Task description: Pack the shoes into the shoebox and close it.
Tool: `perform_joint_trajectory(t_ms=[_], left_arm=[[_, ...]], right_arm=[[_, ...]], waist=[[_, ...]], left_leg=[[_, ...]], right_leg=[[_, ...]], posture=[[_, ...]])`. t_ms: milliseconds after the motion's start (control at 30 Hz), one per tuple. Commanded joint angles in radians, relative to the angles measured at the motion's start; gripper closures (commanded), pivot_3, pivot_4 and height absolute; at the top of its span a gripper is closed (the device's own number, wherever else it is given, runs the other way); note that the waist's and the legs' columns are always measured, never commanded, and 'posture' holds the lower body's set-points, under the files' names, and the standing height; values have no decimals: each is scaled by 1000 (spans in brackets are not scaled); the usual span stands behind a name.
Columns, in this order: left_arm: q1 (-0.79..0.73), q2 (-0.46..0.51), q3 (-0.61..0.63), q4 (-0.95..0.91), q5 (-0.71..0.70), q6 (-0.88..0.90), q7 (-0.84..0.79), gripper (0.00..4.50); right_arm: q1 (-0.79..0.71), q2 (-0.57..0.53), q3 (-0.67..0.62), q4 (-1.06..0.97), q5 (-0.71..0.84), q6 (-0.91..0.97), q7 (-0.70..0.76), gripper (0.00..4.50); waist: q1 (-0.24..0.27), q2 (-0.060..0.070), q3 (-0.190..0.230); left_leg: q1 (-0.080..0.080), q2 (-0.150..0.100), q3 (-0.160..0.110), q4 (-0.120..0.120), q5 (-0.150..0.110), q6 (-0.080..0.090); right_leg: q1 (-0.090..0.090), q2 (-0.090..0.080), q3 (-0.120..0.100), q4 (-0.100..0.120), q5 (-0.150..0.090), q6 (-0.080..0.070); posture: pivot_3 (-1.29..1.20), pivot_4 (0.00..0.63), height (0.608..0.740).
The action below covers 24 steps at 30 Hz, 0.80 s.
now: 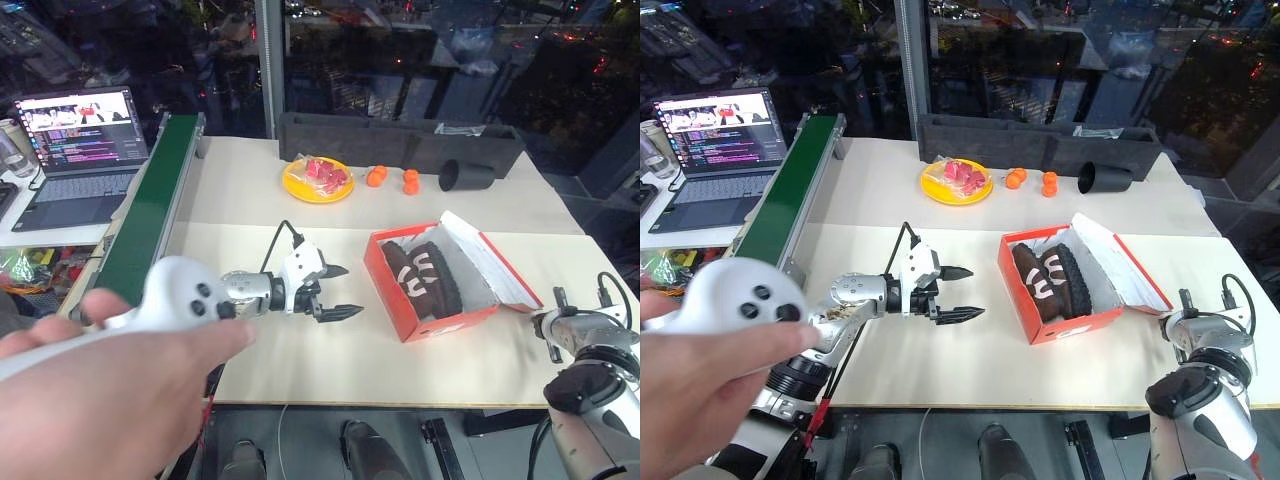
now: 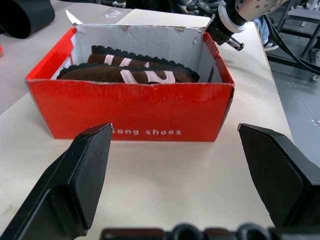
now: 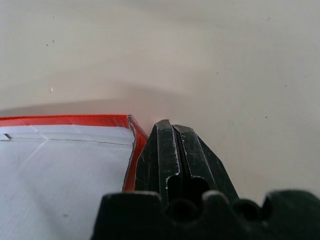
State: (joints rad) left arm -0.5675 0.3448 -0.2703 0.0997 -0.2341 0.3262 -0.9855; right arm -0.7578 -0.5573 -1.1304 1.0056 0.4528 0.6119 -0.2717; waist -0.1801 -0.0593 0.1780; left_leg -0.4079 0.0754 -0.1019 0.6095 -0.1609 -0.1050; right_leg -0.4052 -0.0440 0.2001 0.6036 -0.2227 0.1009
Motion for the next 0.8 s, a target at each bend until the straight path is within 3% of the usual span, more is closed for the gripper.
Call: perform_joint_trajectory(t_ms=[33, 200, 333, 633, 800], left_arm=[[-22, -3, 19, -14, 0, -26, 4, 185], [-17, -3, 20, -24, -3, -17, 10, 185], [-17, -6, 19, -24, -3, -15, 11, 185], [-26, -13, 17, -16, 2, -19, 15, 185], [-26, -11, 19, -14, 4, -18, 16, 185]], right_arm=[[79, 85, 28, -166, 65, 149, -88, 4490], [136, 223, 23, -499, 177, 319, -214, 4490], [118, 250, 32, -529, 215, 343, -249, 4490], [53, 34, 53, -15, 197, 33, -67, 4490], [-3, -21, 35, 164, 262, -96, -1, 4490]], waist=[[-1, 0, 0], [-1, 1, 0], [-1, 4, 2], [-2, 3, 2], [-5, 2, 2]], left_leg=[[0, 0, 0, -1, 0, 0], [0, 0, -1, -4, 0, 1], [0, 0, -1, -4, 0, 1], [1, 0, -1, 0, 0, 1], [1, -1, -1, 1, 0, 1]], right_leg=[[0, 0, 0, 0, 0, 0], [-3, 1, -1, 8, -7, 0], [-4, 1, -1, 8, -7, 0], [1, 0, 0, 6, -6, 0], [2, 0, 0, 4, -6, 0]], posture=[[0, 150, 707], [0, 150, 707], [0, 150, 707], [0, 150, 707], [0, 150, 707]])
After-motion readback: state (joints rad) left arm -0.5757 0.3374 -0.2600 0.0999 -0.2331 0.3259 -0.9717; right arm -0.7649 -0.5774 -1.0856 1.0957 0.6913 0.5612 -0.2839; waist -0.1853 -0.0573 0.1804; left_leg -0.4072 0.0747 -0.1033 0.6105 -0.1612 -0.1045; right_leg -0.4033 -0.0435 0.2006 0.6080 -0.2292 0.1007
